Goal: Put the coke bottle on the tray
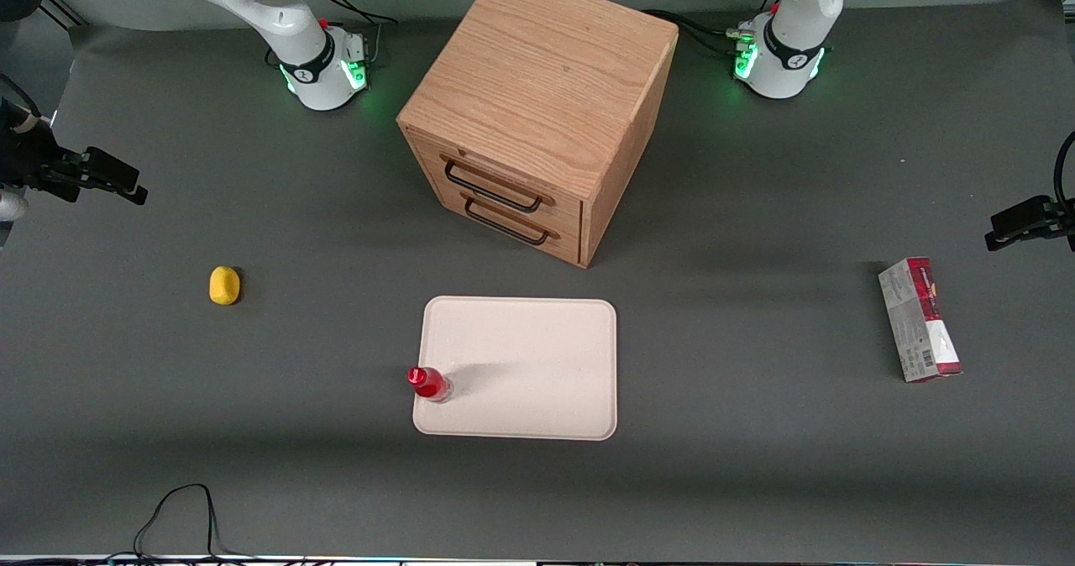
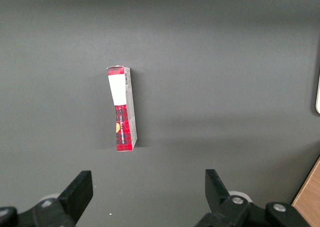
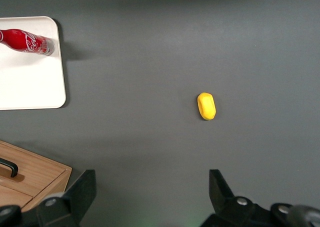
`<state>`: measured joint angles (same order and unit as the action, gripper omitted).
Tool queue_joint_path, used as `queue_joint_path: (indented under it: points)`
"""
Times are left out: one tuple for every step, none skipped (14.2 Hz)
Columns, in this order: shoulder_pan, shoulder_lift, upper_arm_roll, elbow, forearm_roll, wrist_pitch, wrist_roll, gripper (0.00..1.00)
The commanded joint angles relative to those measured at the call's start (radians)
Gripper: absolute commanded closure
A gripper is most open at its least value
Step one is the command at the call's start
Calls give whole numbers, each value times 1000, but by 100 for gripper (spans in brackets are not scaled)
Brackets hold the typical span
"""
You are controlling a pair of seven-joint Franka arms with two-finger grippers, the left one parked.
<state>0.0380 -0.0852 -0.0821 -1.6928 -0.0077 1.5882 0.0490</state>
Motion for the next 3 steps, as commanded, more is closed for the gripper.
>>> queue_joint_path:
  points:
    - [0,-7,1,7,-17,-2,-24,0]
    - [0,-7,1,7,-18,-10,-37,0]
    - [0,-7,2,7,-20,-28,-49,0]
